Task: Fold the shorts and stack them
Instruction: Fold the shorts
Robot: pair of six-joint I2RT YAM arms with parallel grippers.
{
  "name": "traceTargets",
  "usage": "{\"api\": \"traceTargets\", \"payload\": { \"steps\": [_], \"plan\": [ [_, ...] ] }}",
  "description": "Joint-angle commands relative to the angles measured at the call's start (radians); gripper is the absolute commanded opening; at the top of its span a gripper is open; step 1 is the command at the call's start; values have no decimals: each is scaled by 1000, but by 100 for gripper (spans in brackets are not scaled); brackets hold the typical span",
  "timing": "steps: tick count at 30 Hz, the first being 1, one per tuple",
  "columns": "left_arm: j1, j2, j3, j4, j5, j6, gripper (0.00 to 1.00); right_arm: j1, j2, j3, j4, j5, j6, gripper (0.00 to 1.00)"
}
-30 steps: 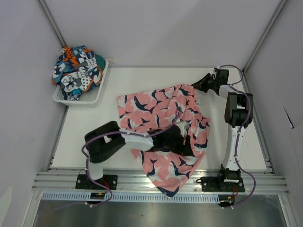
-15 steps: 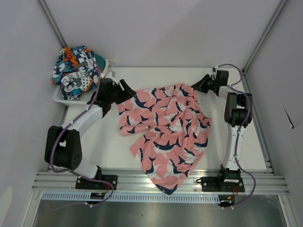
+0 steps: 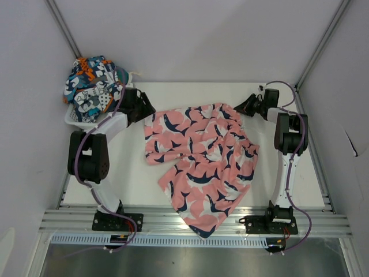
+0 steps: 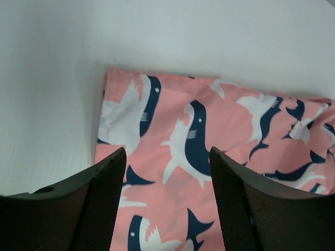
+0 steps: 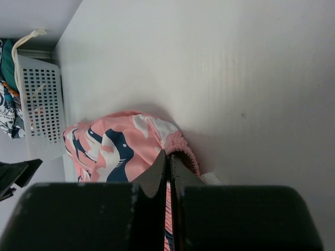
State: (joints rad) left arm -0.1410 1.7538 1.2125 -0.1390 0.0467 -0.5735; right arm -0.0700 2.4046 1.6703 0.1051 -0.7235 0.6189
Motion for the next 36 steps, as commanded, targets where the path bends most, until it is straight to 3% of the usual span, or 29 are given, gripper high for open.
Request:
{"api": "traceTargets", "payload": {
  "steps": [1, 10, 27, 32, 36],
  "plan": [
    [17, 68, 108, -54, -42, 26, 67, -11, -53, -12, 36, -16, -14, 0],
    [30, 329, 461, -237, -90, 21, 67, -50, -76, -52, 41, -19, -19, 0],
    [57, 556, 735, -376, 71, 60, 67, -67, -84, -72, 59, -19, -7, 0],
    [58, 608, 806, -424, 125, 77, 62, -68, -84, -73, 58, -19, -7, 0],
    [60, 587, 762, -395, 137, 81, 57, -71, -84, -75, 59, -17, -7, 0]
  ]
}}
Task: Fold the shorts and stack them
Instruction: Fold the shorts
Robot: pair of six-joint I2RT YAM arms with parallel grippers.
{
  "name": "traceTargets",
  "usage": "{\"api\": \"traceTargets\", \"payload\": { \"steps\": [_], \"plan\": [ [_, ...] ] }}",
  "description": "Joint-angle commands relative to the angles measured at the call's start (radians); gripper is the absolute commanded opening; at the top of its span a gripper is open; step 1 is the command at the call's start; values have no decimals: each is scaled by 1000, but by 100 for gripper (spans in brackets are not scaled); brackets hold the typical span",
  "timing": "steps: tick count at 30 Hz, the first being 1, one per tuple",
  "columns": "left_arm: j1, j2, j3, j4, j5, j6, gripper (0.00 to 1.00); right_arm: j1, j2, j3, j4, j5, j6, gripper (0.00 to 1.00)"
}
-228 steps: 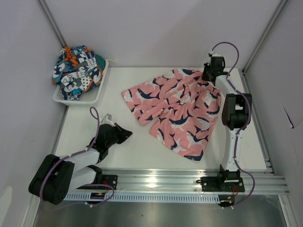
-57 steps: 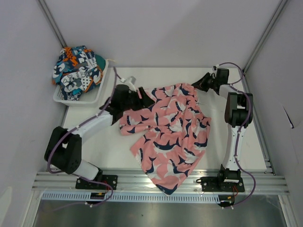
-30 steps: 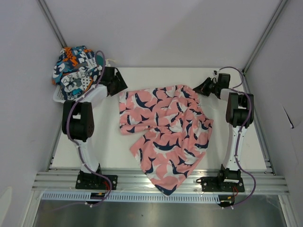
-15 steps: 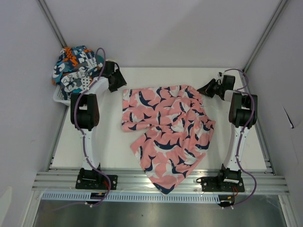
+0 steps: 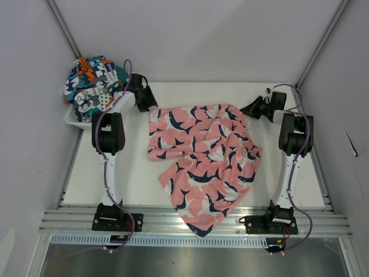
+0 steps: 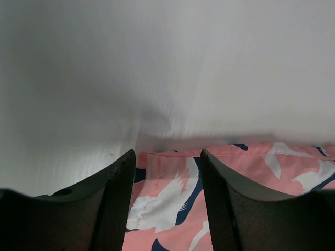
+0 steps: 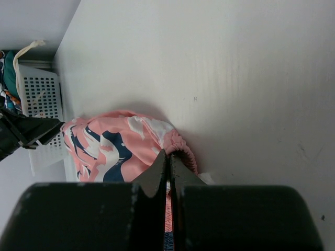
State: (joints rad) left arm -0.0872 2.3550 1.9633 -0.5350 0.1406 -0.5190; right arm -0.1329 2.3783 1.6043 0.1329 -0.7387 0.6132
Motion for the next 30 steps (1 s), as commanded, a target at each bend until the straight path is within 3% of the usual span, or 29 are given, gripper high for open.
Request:
{"api": "traceTargets", "payload": {
  "steps": [1, 6, 17, 22, 25, 30],
  "plan": [
    [4, -19, -4, 9, 48, 28, 55, -8, -57, -9, 31, -2, 0, 0],
    [6, -16, -6, 3, 76, 42, 44, -11, -56, -9, 30, -2, 2, 0],
    [6, -22, -27, -5, 103, 59, 46, -14, -53, -9, 27, -1, 7, 0],
    [6, 4, 14, -28, 90, 50, 28, -14, -54, -10, 33, -2, 10, 0],
    [6, 13, 20, -20, 83, 45, 0, -13, -54, -10, 33, -2, 7, 0],
    [33, -5, -33, 45, 99, 1, 0, -19, -59, -12, 7, 30, -4, 0]
  ]
}}
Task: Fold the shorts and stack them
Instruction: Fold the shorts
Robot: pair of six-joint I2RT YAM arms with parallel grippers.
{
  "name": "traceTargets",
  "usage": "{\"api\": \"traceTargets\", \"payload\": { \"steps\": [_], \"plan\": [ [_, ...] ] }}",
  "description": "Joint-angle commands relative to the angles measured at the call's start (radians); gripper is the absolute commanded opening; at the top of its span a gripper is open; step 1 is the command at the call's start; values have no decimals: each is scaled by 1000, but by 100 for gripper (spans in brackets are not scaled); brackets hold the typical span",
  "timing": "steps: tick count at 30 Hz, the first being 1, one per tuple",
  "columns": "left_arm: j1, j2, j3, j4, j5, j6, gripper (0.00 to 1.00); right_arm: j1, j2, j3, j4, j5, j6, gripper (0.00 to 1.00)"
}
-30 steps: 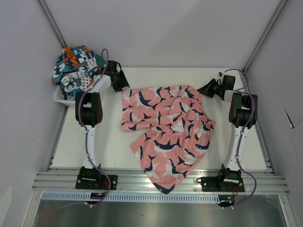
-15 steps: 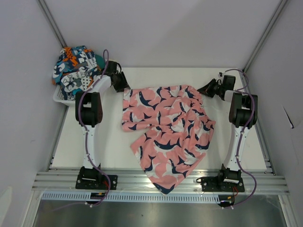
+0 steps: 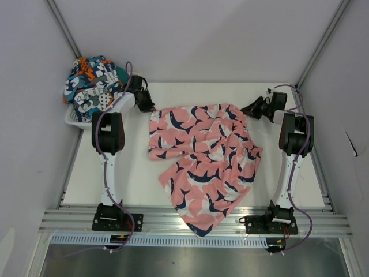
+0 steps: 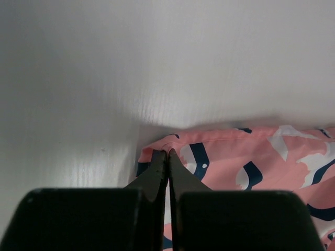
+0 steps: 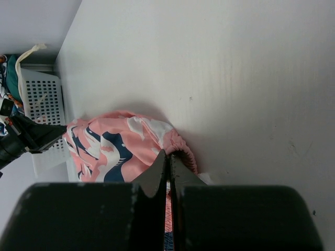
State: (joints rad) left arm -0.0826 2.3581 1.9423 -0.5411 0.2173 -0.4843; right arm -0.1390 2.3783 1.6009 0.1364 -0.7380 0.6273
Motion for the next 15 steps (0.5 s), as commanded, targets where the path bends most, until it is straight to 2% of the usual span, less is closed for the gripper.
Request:
{"api": "traceTargets", "payload": {
  "steps": [1, 6, 15],
  "plan": [
    [36, -16, -57, 91, 31, -45, 0, -14, -63, -18, 6, 38, -14, 0],
    [78, -31, -98, 155, 91, -96, 0, -42, -93, -71, 66, 72, 37, 0],
    [80, -59, -149, 199, 76, -111, 0, -86, -125, -127, 114, 98, 81, 0]
  ]
}}
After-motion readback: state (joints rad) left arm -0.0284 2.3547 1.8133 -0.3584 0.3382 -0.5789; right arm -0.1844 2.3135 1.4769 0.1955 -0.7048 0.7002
